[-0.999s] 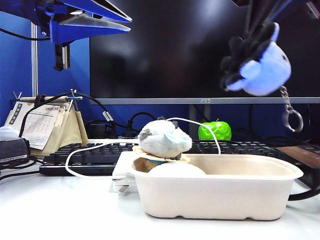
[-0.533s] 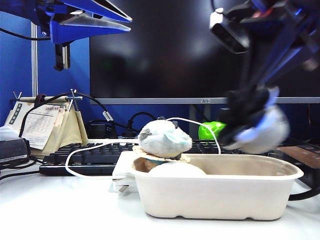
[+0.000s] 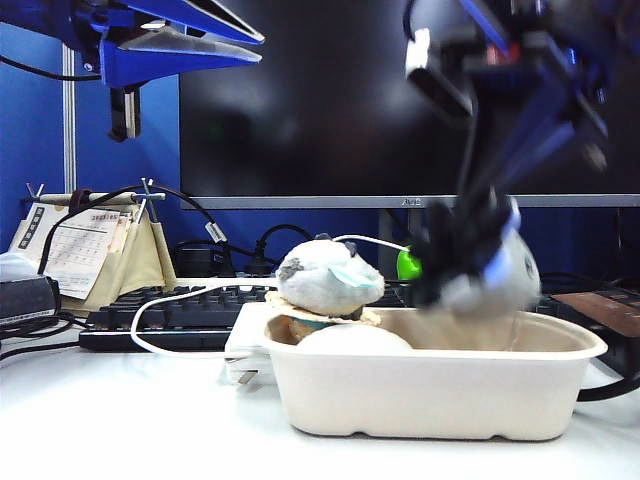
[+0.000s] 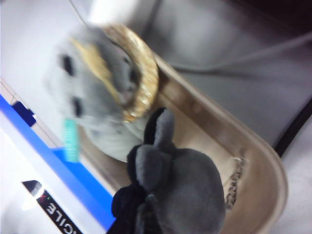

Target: Identity fluffy octopus among items on the table, put them into the paper lunch box.

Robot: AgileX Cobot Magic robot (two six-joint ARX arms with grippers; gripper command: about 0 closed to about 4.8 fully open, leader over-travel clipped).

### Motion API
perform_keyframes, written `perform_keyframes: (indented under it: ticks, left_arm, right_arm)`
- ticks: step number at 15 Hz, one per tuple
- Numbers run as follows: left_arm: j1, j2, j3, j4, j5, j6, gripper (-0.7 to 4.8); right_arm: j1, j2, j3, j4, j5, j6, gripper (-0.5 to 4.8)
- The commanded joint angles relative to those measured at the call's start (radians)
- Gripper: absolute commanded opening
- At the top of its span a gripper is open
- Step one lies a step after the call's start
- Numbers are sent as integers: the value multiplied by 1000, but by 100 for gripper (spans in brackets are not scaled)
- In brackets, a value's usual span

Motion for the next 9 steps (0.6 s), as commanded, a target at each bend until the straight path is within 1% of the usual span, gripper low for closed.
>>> perform_keyframes:
  ticks: [1, 4, 6, 9]
  left_arm:
    - [0, -3, 2, 13, 8, 5, 57]
    - [0, -3, 2, 13, 8, 5, 57]
    - [0, -3, 2, 12, 8, 4, 57]
    - [0, -3, 2, 12, 8, 4, 57]
  right_arm:
    - [2, 22, -24, 52, -10, 0, -1]
    - [2, 45, -29, 84, -8, 0, -1]
    - [2, 73, -29, 84, 13, 0, -1]
    - [2, 112, -30, 86, 13, 0, -1]
